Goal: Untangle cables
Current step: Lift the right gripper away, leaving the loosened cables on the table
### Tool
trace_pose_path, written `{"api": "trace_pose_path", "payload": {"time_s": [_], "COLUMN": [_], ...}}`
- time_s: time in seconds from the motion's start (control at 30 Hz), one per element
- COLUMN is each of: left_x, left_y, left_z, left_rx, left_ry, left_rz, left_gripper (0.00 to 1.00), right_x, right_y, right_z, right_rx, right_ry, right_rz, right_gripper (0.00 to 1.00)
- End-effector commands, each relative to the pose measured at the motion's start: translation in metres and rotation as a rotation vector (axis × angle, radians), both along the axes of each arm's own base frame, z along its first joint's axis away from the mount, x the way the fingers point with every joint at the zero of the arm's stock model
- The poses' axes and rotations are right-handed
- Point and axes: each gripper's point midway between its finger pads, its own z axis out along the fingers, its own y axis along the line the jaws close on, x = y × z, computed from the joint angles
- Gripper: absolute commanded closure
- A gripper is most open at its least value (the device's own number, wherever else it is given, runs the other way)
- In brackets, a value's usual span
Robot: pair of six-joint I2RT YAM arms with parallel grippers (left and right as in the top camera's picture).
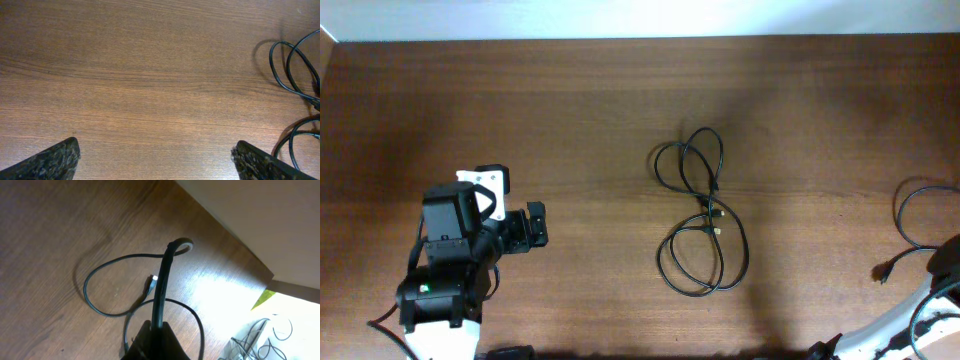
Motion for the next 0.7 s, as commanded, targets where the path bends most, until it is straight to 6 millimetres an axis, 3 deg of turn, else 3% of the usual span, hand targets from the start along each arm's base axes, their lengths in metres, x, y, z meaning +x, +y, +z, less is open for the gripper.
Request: {"api": "trace_pose_path", "payload": {"time_s": [0.0,0.13,0.3,0.47,0.57,0.67], "left_x": [0.001,0.001,0.001,0.001,0.001,0.001], "left_y": [0.0,0.0,0.0,0.0,0.0,0.0], "left_z": [0.004,0.004,0.004,0.004,0.004,0.004], "left_rx": [-0.015,-0.015,-0.016,-0.016,-0.015,-0.016], "left_ry": [-0.01,-0.01,-0.01,-0.01,-0.01,-0.01], "left_rz": [0.008,0.008,0.008,0.008,0.008,0.008], "left_gripper": [0.01,0.01,0.01,0.01,0.01,0.01], "right_x": [0.004,0.006,0.001,-0.018,-0.027,-0.033], "right_y": [-0.005,-0.008,-0.002,0.015,0.024,0.031], "right_z": [-0.025,-0.069,-0.146,-0.228,-0.264,-0.282], "right_rx": [0.037,0.087,0.163,0.224,0.23,0.236], "right_ry": [0.025,0.085,0.175,0.25,0.255,0.255], "right_rz": [-0.022,-0.02,0.004,0.05,0.05,0.05], "right_gripper": [0.96,0.96,0.96,0.96,0.96,0.9]}}
